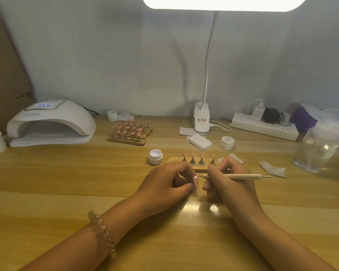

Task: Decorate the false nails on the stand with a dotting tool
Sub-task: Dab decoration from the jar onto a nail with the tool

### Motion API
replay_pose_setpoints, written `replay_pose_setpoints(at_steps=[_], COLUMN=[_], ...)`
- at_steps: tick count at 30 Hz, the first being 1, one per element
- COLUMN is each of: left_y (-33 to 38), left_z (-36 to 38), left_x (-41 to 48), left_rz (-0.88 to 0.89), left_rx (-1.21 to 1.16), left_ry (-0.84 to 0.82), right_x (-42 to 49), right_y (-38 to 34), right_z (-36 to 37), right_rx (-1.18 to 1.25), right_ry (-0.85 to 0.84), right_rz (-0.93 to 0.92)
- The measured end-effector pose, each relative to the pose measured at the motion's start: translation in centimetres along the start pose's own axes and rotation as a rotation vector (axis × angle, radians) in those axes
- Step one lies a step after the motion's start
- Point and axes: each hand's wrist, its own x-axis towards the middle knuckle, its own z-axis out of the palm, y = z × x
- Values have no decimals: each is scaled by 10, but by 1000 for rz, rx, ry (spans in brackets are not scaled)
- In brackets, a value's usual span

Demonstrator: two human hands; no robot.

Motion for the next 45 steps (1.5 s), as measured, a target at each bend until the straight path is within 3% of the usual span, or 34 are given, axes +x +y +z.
replay_pose_setpoints(at_steps=[45], left_y=[6], left_z=[-3], left_x=[-1], left_rz=[-47], left_rx=[-27], left_ry=[-23], right_x=[-1], right_y=[2], right_z=[1], right_rx=[-43], right_ry=[-15], right_rz=[-7])
